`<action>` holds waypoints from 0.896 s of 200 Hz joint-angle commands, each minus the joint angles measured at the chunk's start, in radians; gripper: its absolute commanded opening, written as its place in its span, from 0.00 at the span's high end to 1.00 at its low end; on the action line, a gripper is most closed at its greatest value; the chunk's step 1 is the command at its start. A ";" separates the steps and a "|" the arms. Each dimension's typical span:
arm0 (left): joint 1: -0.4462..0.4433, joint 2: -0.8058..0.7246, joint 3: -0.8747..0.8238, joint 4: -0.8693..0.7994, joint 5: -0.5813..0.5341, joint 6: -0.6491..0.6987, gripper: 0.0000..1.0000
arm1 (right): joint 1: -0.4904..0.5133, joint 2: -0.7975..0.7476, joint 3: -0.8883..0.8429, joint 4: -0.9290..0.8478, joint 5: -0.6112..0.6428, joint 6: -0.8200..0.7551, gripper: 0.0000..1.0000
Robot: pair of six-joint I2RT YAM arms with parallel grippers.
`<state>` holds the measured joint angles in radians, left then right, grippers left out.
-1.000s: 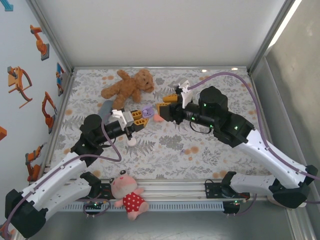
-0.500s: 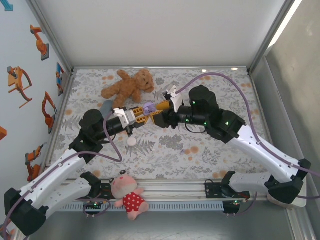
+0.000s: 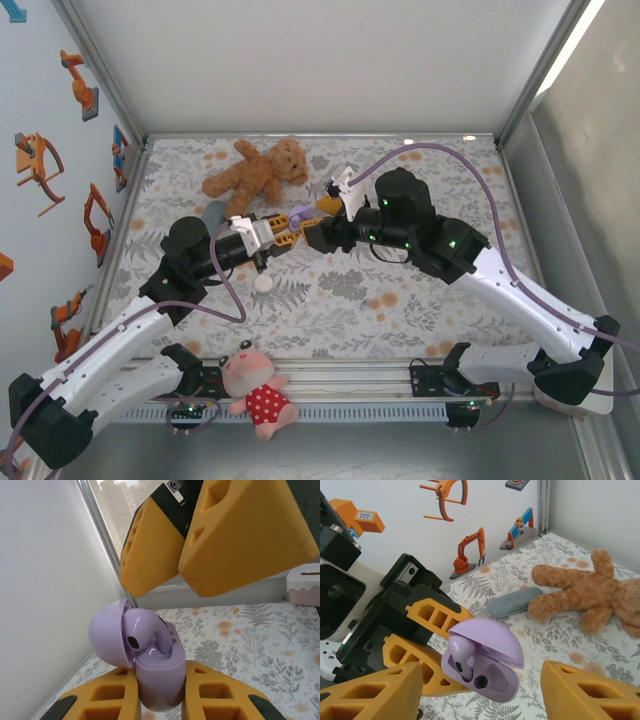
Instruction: Insert the wireless bluetooth earbuds into the charging case
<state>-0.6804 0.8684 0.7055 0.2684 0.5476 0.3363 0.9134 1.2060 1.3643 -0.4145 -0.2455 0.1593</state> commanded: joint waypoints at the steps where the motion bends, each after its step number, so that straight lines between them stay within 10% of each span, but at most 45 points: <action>1: -0.005 0.001 0.035 0.008 0.021 0.003 1.00 | 0.007 0.010 0.026 -0.010 0.041 -0.029 0.34; 179: -0.004 -0.004 0.039 0.007 0.022 -0.003 1.00 | 0.015 0.013 0.018 -0.044 0.164 -0.033 0.34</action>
<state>-0.6804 0.8711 0.7067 0.2626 0.5438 0.3355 0.9264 1.2423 1.3724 -0.4576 -0.1215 0.1329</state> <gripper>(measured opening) 0.192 0.666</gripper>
